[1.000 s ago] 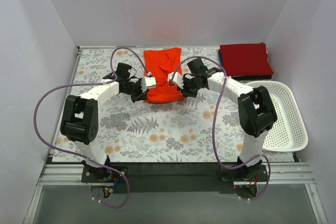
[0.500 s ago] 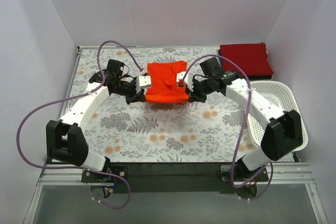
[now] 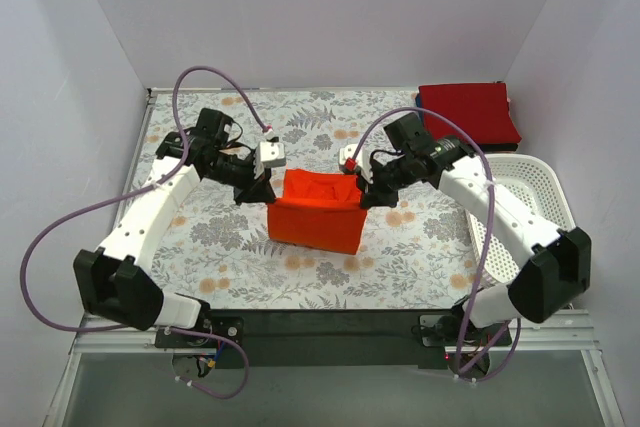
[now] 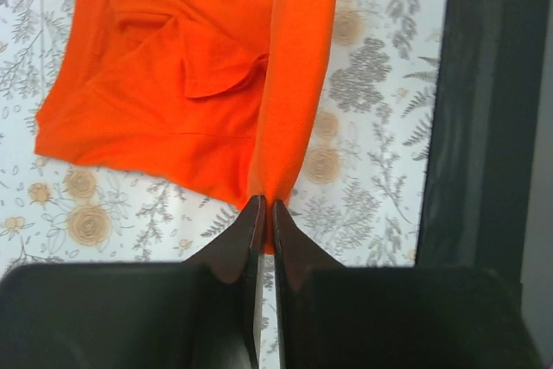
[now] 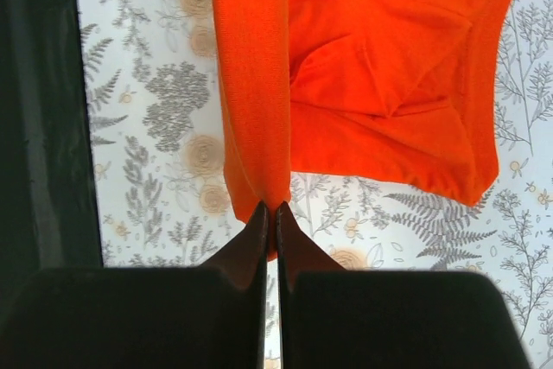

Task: Fold and stack the t-shirts
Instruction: Fold the tshirt

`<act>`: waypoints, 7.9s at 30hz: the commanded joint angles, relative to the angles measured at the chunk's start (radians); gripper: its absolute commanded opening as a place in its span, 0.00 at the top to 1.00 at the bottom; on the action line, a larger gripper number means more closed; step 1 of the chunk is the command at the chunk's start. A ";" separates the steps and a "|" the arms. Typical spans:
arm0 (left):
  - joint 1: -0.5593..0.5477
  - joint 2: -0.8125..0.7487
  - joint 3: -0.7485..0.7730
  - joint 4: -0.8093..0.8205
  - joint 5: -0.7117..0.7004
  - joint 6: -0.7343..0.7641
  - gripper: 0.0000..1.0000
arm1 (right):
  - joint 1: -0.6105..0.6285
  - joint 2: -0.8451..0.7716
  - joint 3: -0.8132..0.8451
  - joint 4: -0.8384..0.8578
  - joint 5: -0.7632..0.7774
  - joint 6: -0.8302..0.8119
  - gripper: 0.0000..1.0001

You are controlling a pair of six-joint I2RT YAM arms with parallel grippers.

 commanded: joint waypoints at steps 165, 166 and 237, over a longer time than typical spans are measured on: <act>0.124 0.659 0.392 0.656 0.118 -1.109 0.16 | -0.357 0.647 0.704 0.106 -0.152 0.407 0.02; 0.115 0.649 0.352 0.665 0.166 -1.141 0.15 | -0.353 0.641 0.660 0.131 -0.200 0.468 0.02; -0.062 0.620 -0.412 1.541 0.158 -1.930 0.09 | -0.273 0.513 -0.334 0.954 -0.338 1.296 0.02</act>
